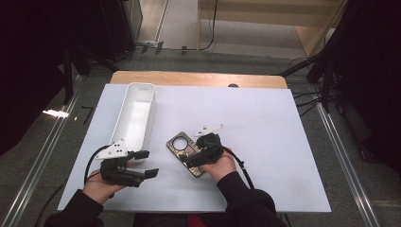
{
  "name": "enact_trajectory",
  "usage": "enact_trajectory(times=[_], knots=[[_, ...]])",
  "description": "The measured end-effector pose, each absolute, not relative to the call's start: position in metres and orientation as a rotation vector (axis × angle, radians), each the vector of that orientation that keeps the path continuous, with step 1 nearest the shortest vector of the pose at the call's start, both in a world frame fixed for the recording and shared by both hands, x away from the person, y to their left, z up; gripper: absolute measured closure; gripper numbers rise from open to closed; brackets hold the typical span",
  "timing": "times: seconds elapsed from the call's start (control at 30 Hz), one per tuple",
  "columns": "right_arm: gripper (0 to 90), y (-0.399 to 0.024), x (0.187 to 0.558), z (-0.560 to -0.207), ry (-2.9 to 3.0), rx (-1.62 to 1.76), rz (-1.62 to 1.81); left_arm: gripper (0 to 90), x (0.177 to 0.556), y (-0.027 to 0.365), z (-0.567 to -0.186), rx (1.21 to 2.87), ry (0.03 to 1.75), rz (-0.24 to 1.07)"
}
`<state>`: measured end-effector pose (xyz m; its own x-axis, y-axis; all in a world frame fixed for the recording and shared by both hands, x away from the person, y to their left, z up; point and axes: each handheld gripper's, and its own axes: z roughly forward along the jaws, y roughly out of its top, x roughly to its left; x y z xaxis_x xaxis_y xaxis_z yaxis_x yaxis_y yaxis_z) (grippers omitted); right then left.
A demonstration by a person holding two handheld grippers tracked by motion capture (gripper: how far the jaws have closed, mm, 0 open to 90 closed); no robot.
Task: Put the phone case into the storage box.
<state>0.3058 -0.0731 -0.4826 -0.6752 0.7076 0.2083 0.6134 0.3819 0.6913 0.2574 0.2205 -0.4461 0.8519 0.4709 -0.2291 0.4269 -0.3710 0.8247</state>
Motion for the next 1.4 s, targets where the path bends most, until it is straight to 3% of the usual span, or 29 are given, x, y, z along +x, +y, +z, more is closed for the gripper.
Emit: enact_trajectory(times=[1.4], knots=[[0.0,-0.062,0.307,-0.503,2.629,1.188,0.891,21.9,0.257,0.220,-0.446,2.016,0.649,0.055]])
